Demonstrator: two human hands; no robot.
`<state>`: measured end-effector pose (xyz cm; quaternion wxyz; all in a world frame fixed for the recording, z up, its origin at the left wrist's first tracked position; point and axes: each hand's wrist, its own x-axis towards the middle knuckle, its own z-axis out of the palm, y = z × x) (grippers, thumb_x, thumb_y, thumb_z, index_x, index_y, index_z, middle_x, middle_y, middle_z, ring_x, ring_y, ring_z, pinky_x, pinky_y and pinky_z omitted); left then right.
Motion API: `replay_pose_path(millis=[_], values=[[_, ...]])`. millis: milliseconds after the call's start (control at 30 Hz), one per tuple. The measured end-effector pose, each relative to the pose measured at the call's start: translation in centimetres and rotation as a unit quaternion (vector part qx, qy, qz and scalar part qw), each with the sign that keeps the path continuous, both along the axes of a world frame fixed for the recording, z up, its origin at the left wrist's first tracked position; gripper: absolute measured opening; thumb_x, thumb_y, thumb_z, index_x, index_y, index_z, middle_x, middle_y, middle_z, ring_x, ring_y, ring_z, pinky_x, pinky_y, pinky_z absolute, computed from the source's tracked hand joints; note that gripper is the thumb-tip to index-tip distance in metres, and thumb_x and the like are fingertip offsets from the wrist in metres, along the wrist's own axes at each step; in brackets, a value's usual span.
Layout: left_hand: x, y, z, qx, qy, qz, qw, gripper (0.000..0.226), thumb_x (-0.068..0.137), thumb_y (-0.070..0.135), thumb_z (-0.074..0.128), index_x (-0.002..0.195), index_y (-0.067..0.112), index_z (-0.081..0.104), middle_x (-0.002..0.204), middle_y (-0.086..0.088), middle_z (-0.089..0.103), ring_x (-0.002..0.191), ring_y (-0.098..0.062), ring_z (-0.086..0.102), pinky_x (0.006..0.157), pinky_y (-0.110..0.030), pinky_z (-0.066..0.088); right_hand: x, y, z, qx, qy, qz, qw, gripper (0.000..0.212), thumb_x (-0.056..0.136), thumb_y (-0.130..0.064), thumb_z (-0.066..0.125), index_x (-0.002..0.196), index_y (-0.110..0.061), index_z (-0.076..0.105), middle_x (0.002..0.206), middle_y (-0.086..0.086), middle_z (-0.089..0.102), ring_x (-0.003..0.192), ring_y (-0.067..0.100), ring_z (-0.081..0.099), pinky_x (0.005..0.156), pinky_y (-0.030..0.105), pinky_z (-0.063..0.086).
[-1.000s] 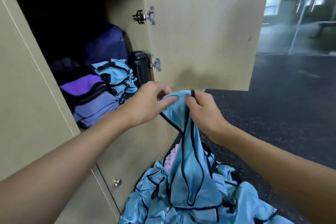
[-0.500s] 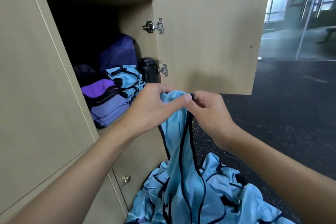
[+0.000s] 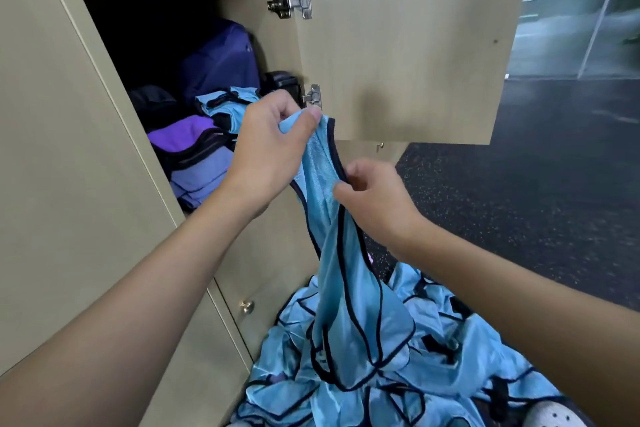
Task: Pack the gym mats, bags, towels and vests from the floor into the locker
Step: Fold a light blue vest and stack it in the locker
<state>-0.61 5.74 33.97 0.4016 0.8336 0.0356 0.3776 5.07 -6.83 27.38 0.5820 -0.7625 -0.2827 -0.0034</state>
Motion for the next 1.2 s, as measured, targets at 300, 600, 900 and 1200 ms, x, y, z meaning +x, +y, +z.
replay_pose_path(millis=[300, 600, 900, 1200], values=[[-0.2, 0.6, 0.0, -0.125, -0.016, -0.058, 0.990, 0.023, 0.106, 0.021, 0.045, 0.086, 0.019, 0.033, 0.063, -0.002, 0.046, 0.045, -0.014, 0.047, 0.063, -0.054, 0.051, -0.1, -1.7, -0.8, -0.139, -0.077, -0.028, 0.987, 0.008, 0.086, -0.004, 0.057, 0.082, -0.009, 0.062, 0.071, 0.004, 0.061, 0.058, 0.013, 0.048, 0.050, 0.021, 0.037], [-0.7, 1.1, -1.9, 0.321, 0.243, -0.053, 0.914, 0.024, 0.083, 0.039, 0.078, 0.103, 0.026, 0.077, 0.085, 0.010, 0.067, 0.078, -0.009, 0.057, 0.072, -0.027, 0.045, 0.3, -3.4, -0.8, -0.176, -0.157, -0.025, 0.971, 0.022, 0.091, -0.005, 0.051, 0.090, -0.009, 0.072, 0.072, 0.006, 0.065, 0.068, 0.022, 0.057, 0.066, 0.032, 0.043], [-0.9, 1.2, -0.2, 0.351, 0.159, -0.014, 0.923, 0.012, 0.093, 0.027, 0.067, 0.083, 0.022, 0.071, 0.072, 0.008, 0.064, 0.073, -0.017, 0.056, 0.063, -0.023, 0.038, 0.0, -3.4, -0.6, -0.186, -0.095, 0.032, 0.977, 0.019, 0.083, -0.006, 0.060, 0.085, -0.021, 0.047, 0.070, -0.005, 0.051, 0.057, 0.009, 0.044, 0.046, 0.016, 0.037], [-1.2, 3.6, 0.6, 0.313, 0.189, 0.077, 0.928, 0.015, 0.088, 0.036, 0.072, 0.094, 0.022, 0.072, 0.100, 0.002, 0.066, 0.100, -0.022, 0.060, 0.079, -0.032, 0.043, 1.1, -4.2, -0.6, -0.224, -0.114, 0.041, 0.967, 0.025, 0.089, -0.008, 0.052, 0.067, -0.019, 0.048, 0.060, 0.000, 0.050, 0.053, 0.015, 0.040, 0.046, 0.020, 0.032]])
